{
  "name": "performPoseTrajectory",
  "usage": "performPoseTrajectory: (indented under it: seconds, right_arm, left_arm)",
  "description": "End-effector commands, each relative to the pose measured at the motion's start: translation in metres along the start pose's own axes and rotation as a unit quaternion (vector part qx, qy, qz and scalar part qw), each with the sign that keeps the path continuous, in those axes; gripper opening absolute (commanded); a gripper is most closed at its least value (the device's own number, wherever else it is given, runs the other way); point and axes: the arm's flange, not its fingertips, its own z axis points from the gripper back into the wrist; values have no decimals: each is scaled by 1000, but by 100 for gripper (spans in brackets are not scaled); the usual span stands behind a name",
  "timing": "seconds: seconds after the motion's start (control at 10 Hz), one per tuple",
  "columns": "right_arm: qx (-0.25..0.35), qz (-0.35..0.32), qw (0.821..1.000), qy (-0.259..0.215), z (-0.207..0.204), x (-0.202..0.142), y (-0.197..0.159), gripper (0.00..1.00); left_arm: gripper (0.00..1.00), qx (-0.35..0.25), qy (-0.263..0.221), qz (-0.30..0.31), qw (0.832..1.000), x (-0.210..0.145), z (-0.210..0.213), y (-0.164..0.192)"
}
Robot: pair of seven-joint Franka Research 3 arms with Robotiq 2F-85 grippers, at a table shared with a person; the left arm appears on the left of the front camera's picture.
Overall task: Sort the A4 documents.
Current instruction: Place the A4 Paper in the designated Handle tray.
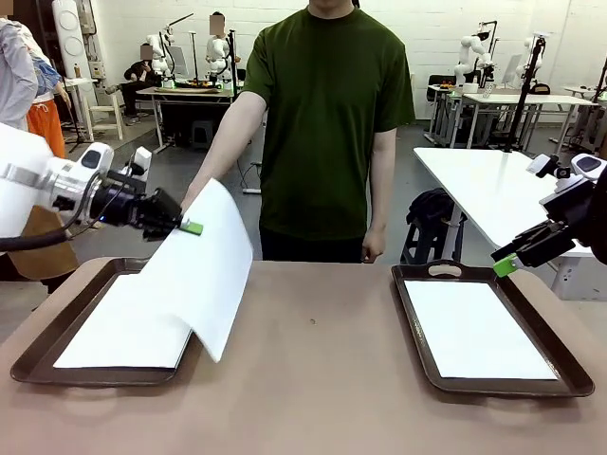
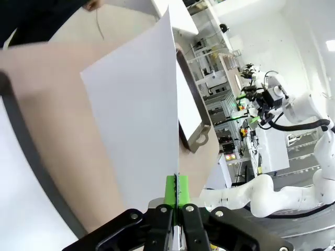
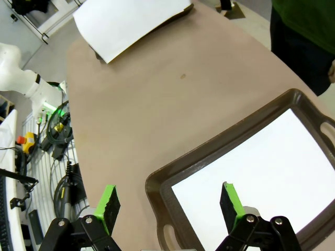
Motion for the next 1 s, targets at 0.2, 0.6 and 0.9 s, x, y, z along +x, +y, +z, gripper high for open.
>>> performPoseTrajectory:
  seconds: [0.2,0.6,0.9]
  right_arm:
    - [-1,5,1000,2,-1,-1,1,100]
    - [-1,5,1000,2,-1,-1,1,100]
    - [-1,5,1000,2,-1,-1,1,100]
  left_arm:
    - [1,121,10,31,992,-22,49,19]
    - [1,242,84,35,966,-18,52,64]
    - [1,326,86,15,941,-5,65,83]
